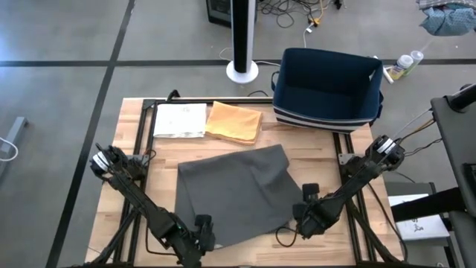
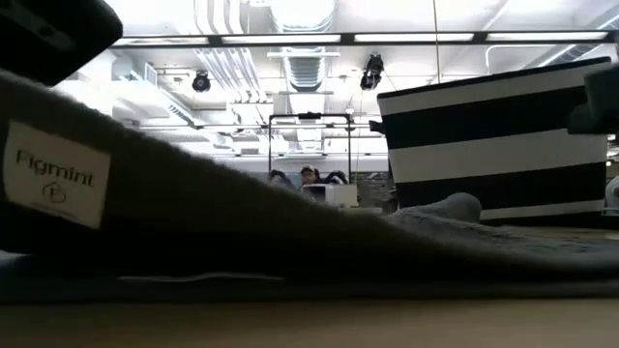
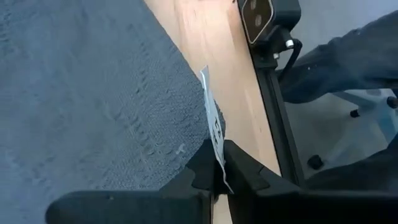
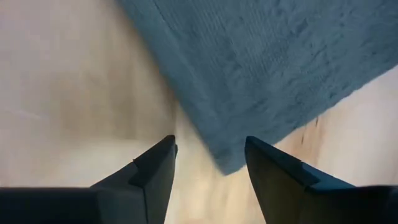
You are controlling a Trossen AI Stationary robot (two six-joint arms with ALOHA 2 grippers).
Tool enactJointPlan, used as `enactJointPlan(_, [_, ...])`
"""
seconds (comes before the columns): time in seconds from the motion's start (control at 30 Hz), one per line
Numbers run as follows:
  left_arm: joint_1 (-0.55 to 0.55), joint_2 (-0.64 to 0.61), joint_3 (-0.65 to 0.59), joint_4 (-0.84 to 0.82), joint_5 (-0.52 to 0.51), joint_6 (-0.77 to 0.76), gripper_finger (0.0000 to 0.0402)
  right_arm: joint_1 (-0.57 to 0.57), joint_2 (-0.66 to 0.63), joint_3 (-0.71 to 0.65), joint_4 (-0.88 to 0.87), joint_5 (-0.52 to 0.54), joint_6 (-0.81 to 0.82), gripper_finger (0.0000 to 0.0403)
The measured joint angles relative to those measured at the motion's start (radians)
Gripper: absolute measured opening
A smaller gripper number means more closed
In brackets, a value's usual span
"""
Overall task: Fold towel
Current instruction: Fold the black towel
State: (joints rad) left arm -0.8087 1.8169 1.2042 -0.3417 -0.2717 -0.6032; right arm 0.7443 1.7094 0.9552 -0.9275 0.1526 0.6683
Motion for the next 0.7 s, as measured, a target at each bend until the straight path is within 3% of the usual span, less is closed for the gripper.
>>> enactJointPlan(0.33, [0.014, -0.034, 0.045, -0.110, -0.007, -0.012, 0.0011, -0.017, 0.000, -0.026, 0.012, 0.022, -0.153, 0.0174])
enactJointPlan(0.47, [0.029, -0.070, 0.031, -0.131, -0.025, -0.029, 0.0013, -0.018, 0.001, -0.028, 0.058, 0.025, -0.138, 0.0120])
enactJointPlan(0.6, [0.038, -0.116, 0.018, -0.166, -0.067, -0.035, 0.0012, -0.022, 0.001, -0.028, 0.088, 0.046, -0.058, 0.0030])
enactJointPlan(0.7, [0.040, -0.165, 0.018, -0.261, -0.103, -0.047, 0.0013, -0.022, -0.009, 0.003, 0.037, 0.073, -0.005, 0.0010])
